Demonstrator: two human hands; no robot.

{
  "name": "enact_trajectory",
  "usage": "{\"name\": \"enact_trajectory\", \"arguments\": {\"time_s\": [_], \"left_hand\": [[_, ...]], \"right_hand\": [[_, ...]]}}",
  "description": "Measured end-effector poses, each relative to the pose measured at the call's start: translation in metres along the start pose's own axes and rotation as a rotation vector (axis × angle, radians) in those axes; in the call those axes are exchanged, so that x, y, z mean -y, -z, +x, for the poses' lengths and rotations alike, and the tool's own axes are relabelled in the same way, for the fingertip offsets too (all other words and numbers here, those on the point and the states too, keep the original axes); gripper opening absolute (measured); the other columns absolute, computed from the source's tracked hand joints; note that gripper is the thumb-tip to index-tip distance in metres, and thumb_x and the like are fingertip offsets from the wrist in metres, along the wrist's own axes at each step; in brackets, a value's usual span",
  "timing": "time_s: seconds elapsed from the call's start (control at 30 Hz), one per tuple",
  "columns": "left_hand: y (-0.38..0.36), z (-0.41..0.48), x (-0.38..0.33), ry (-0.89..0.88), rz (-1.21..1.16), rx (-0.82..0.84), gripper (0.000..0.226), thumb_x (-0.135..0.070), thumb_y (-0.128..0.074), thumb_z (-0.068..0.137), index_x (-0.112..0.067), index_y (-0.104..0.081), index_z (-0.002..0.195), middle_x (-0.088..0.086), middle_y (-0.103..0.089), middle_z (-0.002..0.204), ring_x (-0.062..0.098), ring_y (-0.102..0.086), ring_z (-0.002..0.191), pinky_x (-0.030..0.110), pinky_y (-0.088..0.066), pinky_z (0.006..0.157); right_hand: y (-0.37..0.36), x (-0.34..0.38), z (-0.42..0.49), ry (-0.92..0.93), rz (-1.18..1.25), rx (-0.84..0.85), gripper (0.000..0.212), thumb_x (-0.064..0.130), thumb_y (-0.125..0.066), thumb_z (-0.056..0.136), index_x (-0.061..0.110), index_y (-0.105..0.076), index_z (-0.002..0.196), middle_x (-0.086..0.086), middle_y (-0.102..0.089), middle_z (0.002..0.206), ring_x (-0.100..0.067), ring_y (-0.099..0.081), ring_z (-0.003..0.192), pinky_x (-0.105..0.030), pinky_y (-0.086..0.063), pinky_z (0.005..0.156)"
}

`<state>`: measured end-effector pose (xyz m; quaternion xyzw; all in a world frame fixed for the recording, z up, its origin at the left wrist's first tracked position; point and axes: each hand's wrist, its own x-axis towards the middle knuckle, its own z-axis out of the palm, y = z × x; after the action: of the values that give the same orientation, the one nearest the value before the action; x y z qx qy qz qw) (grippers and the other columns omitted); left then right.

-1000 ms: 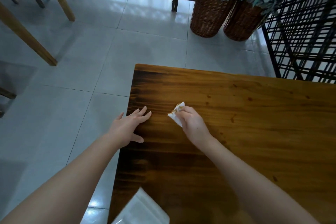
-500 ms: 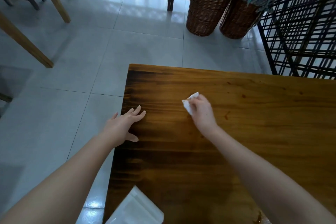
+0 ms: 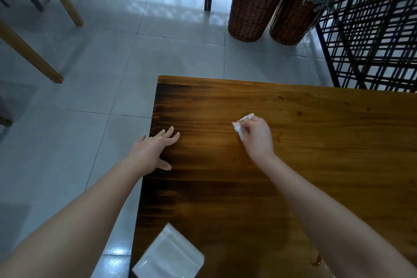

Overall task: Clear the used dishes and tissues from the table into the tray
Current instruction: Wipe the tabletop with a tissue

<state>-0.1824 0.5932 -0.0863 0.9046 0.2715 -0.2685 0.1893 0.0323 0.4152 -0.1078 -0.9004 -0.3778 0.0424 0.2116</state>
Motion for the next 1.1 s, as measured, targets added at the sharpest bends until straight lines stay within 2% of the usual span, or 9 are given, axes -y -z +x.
{"name": "enact_trajectory", "arguments": {"time_s": [0.07,0.17,0.27,0.47,0.63,0.8,0.9,1.0,1.1], "left_hand": [[0.001,0.0,0.0,-0.003,0.011,0.009,0.097,-0.032,-0.072,0.081,-0.038,-0.004,0.15,-0.008,0.001,0.16,0.022,-0.013,0.146,0.047,-0.008,0.117],[0.002,0.0,-0.001,-0.002,0.016,0.019,0.097,-0.033,-0.072,0.082,-0.038,-0.003,0.15,-0.008,0.001,0.16,0.023,-0.014,0.146,0.046,-0.009,0.117],[0.001,0.0,-0.001,-0.008,0.017,0.007,0.096,-0.032,-0.072,0.082,-0.037,-0.004,0.151,-0.007,0.001,0.16,0.022,-0.014,0.146,0.047,-0.009,0.117],[0.001,0.0,-0.001,-0.018,0.031,0.001,0.097,-0.03,-0.073,0.081,-0.036,-0.005,0.151,-0.007,0.0,0.16,0.022,-0.016,0.146,0.047,-0.01,0.117],[-0.002,0.001,0.003,-0.044,0.004,-0.032,0.097,-0.029,-0.074,0.08,-0.036,-0.008,0.151,-0.009,-0.002,0.159,0.02,-0.016,0.145,0.046,-0.014,0.116],[-0.008,0.002,0.004,-0.064,-0.014,-0.013,0.098,-0.031,-0.072,0.081,-0.033,-0.004,0.151,-0.008,0.005,0.16,0.019,-0.005,0.147,0.044,-0.016,0.116],[-0.016,0.0,-0.007,-0.064,-0.022,-0.062,0.099,-0.037,-0.071,0.081,-0.033,-0.001,0.151,-0.007,0.006,0.16,0.018,-0.003,0.147,0.042,-0.011,0.117],[-0.024,-0.005,-0.03,-0.137,0.003,-0.116,0.096,-0.042,-0.069,0.081,-0.036,-0.002,0.15,-0.009,0.004,0.159,0.015,-0.003,0.146,0.041,-0.011,0.116],[-0.022,-0.006,-0.057,-0.192,-0.012,-0.125,0.092,-0.041,-0.068,0.082,-0.036,-0.005,0.15,-0.007,0.002,0.159,0.016,-0.004,0.146,0.041,-0.013,0.116]], "right_hand": [[-0.005,0.019,-0.033,0.106,0.043,0.054,0.014,0.004,-0.058,0.088,0.006,-0.072,0.088,-0.007,-0.066,0.086,-0.022,-0.056,0.081,-0.032,-0.045,0.073],[-0.004,0.038,-0.078,0.231,0.117,0.119,0.007,0.005,-0.064,0.085,0.01,-0.07,0.086,-0.001,-0.064,0.083,-0.013,-0.055,0.075,-0.021,-0.041,0.069],[0.002,0.031,-0.091,0.308,0.103,0.204,0.011,0.003,-0.071,0.08,0.009,-0.07,0.09,-0.002,-0.066,0.086,-0.013,-0.058,0.076,-0.02,-0.043,0.067],[0.015,-0.019,-0.062,-0.028,0.064,0.04,0.016,0.0,-0.057,0.089,0.002,-0.071,0.095,-0.007,-0.065,0.097,-0.022,-0.057,0.093,-0.028,-0.044,0.079],[0.01,-0.009,-0.074,-0.062,0.033,0.02,0.016,-0.003,-0.056,0.087,0.001,-0.07,0.094,-0.007,-0.062,0.094,-0.021,-0.056,0.088,-0.035,-0.05,0.077],[0.004,0.019,-0.115,0.169,0.064,0.13,0.015,-0.002,-0.058,0.087,0.0,-0.069,0.096,-0.01,-0.064,0.088,-0.023,-0.058,0.078,-0.033,-0.051,0.067],[0.011,0.007,-0.114,0.256,0.062,0.209,0.018,-0.001,-0.061,0.086,0.001,-0.068,0.102,-0.01,-0.065,0.095,-0.023,-0.06,0.085,-0.033,-0.051,0.074],[0.024,-0.026,-0.091,0.077,0.064,0.119,0.012,-0.001,-0.06,0.086,-0.001,-0.07,0.094,-0.012,-0.064,0.098,-0.026,-0.058,0.093,-0.038,-0.049,0.08],[0.035,-0.054,-0.077,-0.156,0.096,-0.029,0.014,0.003,-0.057,0.09,0.001,-0.071,0.089,-0.009,-0.063,0.098,-0.022,-0.059,0.094,-0.028,-0.047,0.08]]}}
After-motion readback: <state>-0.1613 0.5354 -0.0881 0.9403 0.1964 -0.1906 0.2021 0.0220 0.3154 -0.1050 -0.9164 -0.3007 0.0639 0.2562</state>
